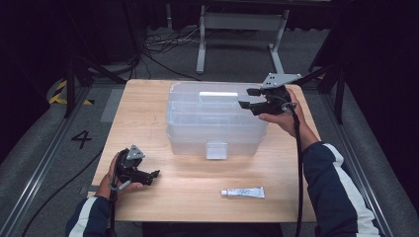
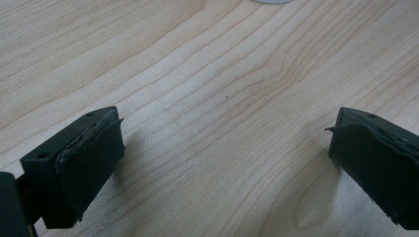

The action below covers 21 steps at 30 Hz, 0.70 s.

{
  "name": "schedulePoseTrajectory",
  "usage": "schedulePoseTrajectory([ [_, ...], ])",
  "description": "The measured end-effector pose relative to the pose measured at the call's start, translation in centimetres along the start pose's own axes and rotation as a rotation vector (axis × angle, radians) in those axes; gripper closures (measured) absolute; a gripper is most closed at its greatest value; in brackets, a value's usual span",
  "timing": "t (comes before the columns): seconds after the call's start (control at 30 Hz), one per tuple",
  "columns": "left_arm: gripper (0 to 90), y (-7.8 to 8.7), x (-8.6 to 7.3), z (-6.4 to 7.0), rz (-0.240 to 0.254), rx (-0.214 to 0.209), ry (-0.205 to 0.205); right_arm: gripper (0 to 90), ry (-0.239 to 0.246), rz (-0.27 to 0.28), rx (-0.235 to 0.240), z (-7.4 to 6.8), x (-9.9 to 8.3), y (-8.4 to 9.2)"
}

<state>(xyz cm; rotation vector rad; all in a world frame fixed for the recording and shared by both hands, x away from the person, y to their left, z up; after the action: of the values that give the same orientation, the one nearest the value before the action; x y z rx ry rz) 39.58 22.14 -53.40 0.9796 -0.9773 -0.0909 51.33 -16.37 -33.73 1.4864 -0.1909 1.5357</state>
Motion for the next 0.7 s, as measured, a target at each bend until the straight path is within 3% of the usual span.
schedulePoseTrajectory([
  [0.23,0.7,0.0,0.0,0.0,0.000,0.000,0.000,50.8,0.018,-0.034,0.007,-0.5,0.3,-1.2],
  [0.47,0.7,0.0,0.0,0.0,-0.004,-0.007,-0.001,63.8,0.037,-0.064,0.007,-1.2,0.9,-2.3],
  [0.6,1.8,-0.3,0.5,-0.1,-0.018,-0.011,-0.002,72.7,0.083,-0.076,-0.042,-1.5,1.2,-2.7],
  [0.7,7.6,-0.6,1.2,-0.1,-0.011,-0.014,-0.009,73.0,0.079,-0.079,-0.049,-1.4,1.3,-2.8],
])
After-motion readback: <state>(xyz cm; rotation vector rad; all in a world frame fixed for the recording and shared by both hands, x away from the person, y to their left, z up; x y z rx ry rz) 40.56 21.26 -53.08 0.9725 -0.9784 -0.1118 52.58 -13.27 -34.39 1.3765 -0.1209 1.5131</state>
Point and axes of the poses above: each handheld gripper's, and its own axes: y roughly backward along the jaws, x roughly out of its top, z roughly to its right, the point moved 5 cm from there along -y, roughly forward along the jaws, and after that the axes turned 12 degrees about -x, right-handed, at the moved point
